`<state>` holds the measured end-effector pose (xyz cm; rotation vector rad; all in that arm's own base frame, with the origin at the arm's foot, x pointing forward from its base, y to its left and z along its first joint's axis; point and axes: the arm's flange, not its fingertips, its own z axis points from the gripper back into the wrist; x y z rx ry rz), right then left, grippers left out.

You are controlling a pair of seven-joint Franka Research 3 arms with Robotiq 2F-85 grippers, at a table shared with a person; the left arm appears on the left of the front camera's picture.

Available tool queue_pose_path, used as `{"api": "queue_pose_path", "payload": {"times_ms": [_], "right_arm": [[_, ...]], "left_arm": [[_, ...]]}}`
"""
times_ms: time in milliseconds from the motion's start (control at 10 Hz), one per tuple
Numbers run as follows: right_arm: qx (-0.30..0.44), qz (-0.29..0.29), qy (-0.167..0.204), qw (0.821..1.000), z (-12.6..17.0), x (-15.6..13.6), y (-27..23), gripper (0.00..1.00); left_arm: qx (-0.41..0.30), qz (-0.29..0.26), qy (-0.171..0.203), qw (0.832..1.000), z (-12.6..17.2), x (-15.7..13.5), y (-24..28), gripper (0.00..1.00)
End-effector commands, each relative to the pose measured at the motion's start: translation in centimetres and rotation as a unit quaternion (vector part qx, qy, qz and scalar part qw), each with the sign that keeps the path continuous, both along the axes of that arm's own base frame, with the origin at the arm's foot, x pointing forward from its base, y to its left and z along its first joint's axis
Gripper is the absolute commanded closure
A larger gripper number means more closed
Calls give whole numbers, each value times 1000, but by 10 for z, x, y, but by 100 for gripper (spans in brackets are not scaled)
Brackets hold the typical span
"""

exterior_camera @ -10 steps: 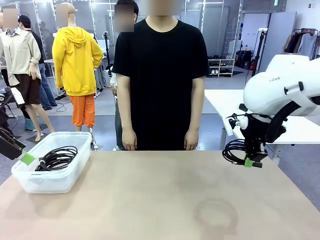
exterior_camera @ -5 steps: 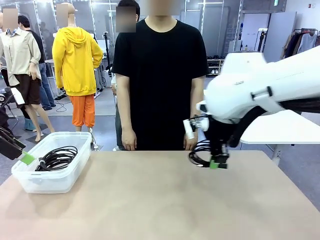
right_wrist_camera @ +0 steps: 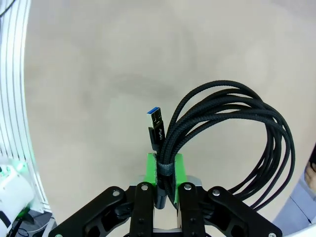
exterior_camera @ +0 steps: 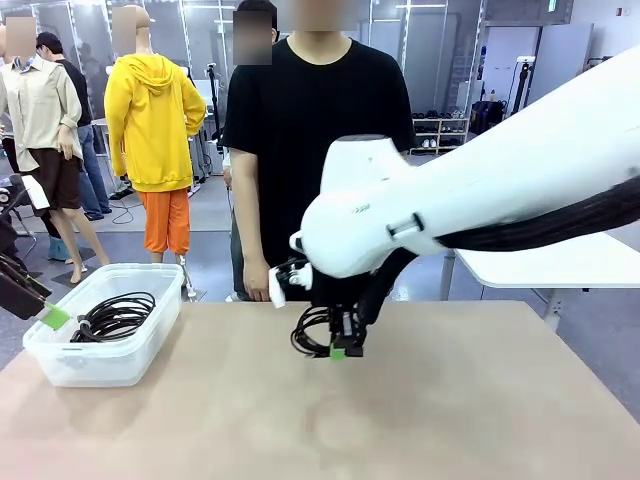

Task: Organize and store the cables.
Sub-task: Place the USB Extension Cable into the Organizing box.

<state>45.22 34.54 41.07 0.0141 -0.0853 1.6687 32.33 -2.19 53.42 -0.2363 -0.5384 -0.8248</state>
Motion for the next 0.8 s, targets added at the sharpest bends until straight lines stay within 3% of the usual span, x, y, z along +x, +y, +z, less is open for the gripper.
{"api": "queue_pose_path", "payload": {"times_ms": [0,400,500,600,700], "right_arm": [[-3,-13,-2,1000,-24,8,22,100],[2,7,11,1000,-75,-11,40,100],[5,14,30,999,-80,-15,41,100],[5,13,39,999,-82,-15,40,82],[6,11,45,999,-85,-14,39,74]], "left_arm": [[1,9,2,1000,1,-1,-1,0],[1,9,2,1000,1,-1,-1,0],[1,9,2,1000,1,-1,-1,0],[1,9,2,1000,1,-1,-1,0],[1,9,2,1000,1,-1,-1,0]]}}
